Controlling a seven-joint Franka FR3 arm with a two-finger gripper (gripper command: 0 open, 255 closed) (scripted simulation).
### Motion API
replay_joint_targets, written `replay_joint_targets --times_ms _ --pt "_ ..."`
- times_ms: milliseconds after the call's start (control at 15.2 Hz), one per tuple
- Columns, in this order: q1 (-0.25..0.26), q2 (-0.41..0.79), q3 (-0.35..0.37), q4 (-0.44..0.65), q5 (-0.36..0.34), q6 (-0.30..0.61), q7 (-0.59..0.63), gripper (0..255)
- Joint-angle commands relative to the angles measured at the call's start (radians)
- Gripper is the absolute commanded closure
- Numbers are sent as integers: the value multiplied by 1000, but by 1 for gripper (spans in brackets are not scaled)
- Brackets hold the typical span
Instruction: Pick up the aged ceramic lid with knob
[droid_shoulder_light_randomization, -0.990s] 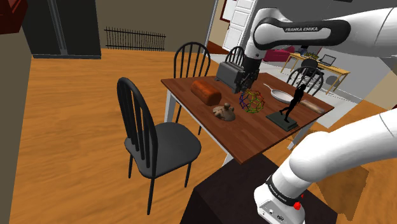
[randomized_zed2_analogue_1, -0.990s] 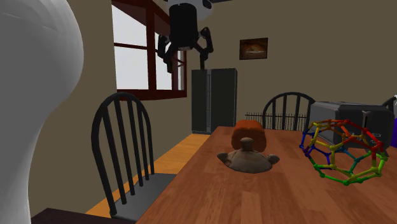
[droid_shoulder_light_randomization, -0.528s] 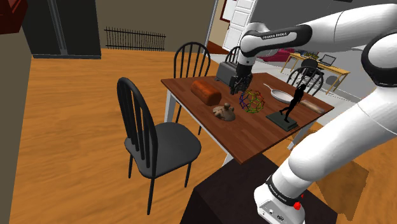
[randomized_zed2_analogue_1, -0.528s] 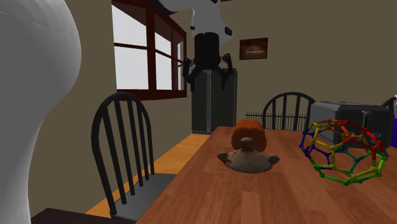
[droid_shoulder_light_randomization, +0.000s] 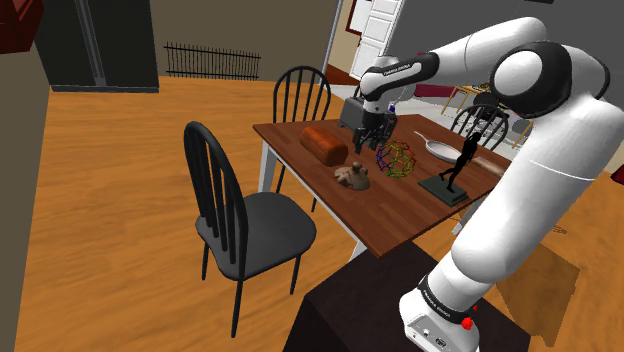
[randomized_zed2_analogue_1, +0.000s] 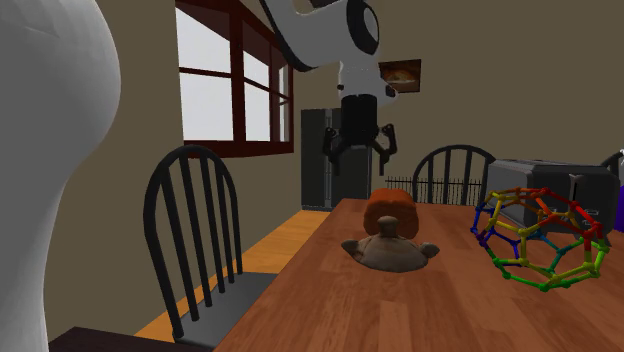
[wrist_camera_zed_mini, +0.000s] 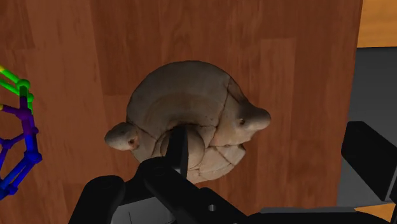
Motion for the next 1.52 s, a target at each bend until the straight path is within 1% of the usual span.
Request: replay_joint_targets --times_ms 0,462,924,1122,1188,1452 --pt "-15 80 -9 56 22 10 -25 0" --pt "-89 366 -14 297 100 4 -97 0" --pt "-95 416 -6 272 113 77 -100 0" --pt "-95 420 -5 271 114 83 -101 0" --pt "-95 420 -5 271 114 83 -100 255" --pt "-95 419 -5 270 114 83 -100 255"
